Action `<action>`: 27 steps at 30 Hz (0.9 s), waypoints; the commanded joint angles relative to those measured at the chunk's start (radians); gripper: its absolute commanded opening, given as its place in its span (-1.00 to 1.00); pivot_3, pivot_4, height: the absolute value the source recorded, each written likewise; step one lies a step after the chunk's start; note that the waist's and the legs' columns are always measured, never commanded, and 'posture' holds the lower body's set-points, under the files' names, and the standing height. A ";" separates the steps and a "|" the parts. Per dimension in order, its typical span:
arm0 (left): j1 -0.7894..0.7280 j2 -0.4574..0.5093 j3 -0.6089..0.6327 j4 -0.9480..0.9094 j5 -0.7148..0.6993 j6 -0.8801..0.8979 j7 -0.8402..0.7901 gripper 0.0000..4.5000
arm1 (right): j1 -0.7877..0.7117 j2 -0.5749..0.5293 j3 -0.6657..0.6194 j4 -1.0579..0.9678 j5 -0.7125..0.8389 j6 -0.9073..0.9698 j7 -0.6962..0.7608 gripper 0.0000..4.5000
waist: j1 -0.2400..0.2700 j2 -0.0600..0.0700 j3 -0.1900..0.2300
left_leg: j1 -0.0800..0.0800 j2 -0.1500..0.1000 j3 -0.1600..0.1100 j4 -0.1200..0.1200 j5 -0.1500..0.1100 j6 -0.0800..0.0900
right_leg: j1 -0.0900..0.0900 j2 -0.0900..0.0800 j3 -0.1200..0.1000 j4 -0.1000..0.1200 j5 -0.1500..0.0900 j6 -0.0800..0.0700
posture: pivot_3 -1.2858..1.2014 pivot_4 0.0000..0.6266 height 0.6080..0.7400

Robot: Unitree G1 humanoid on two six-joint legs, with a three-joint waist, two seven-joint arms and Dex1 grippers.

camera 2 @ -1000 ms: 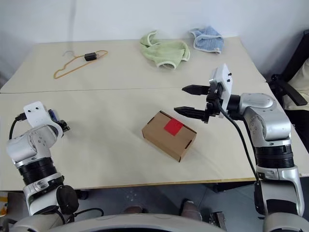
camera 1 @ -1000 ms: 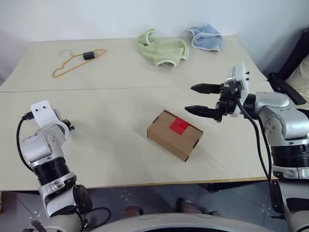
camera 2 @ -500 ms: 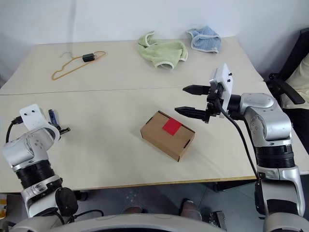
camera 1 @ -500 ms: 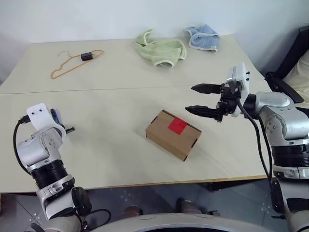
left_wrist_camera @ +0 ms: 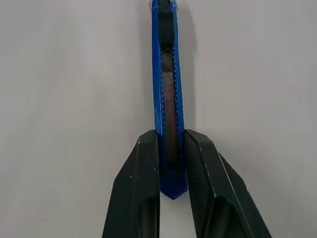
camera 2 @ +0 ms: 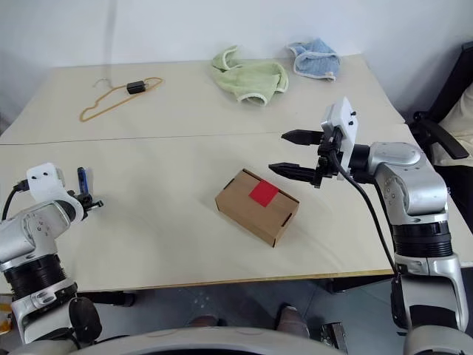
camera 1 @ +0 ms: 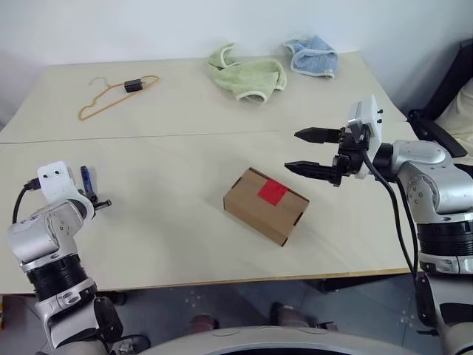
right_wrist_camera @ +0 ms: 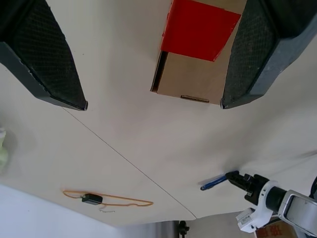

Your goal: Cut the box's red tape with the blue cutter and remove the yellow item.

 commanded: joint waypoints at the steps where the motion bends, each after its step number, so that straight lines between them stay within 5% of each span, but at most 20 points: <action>1: 0.066 0.078 -0.136 -0.036 -0.057 -0.030 -0.169 -0.82 | 0.002 -0.020 -0.038 -0.046 0.018 -0.005 -0.006 1.00 | 0.000 0.000 0.000 | 0.000 0.000 0.001 0.000 0.000 0.000 | -0.001 0.000 0.001 0.000 0.000 0.000 | 0.03 -0.52 1.00; 7: 0.197 0.259 -0.352 -0.174 -0.201 -0.150 -0.574 -0.82 | 0.031 -0.035 -0.062 -0.085 0.034 0.014 -0.024 1.00 | 0.010 0.000 0.000 | -0.001 0.000 0.002 0.000 0.000 0.001 | -0.002 0.000 0.002 0.000 0.000 0.000 | 0.03 -0.52 1.00; 13: 0.331 0.429 -0.440 -0.285 -0.315 -0.344 -0.951 -0.82 | 0.078 -0.064 -0.068 -0.170 0.044 0.049 -0.055 1.00 | 0.001 0.000 0.000 | -0.003 0.002 0.003 -0.001 -0.002 0.001 | -0.004 0.001 0.002 -0.001 0.000 -0.001 | 0.03 -0.52 1.00; 20: 0.349 0.500 -0.546 -0.135 -0.212 -0.776 -1.216 -0.82 | 0.133 -0.092 0.017 -0.371 -0.001 0.185 -0.183 1.00 | 0.000 0.001 0.001 | -0.003 0.004 0.005 -0.001 -0.004 0.002 | -0.005 0.003 0.003 -0.002 -0.001 -0.002 | 0.03 -0.52 1.00; 23: 0.308 0.507 -0.613 -0.065 -0.135 -0.912 -1.266 -0.82 | 0.148 -0.075 0.070 -0.513 0.000 0.247 -0.247 0.73 | 0.000 0.001 0.001 | -0.003 0.004 0.006 0.000 -0.005 0.003 | -0.005 0.003 0.003 -0.002 -0.001 -0.002 | 0.03 -0.52 1.00; 27: 0.273 0.520 -0.670 -0.015 -0.059 -1.024 -1.311 -0.82 | 0.150 -0.060 0.144 -0.655 0.009 0.306 -0.294 0.12 | 0.001 0.001 0.001 | -0.004 0.004 0.006 0.000 -0.006 0.004 | -0.006 0.004 0.003 -0.002 -0.001 -0.002 | 0.03 -0.52 1.00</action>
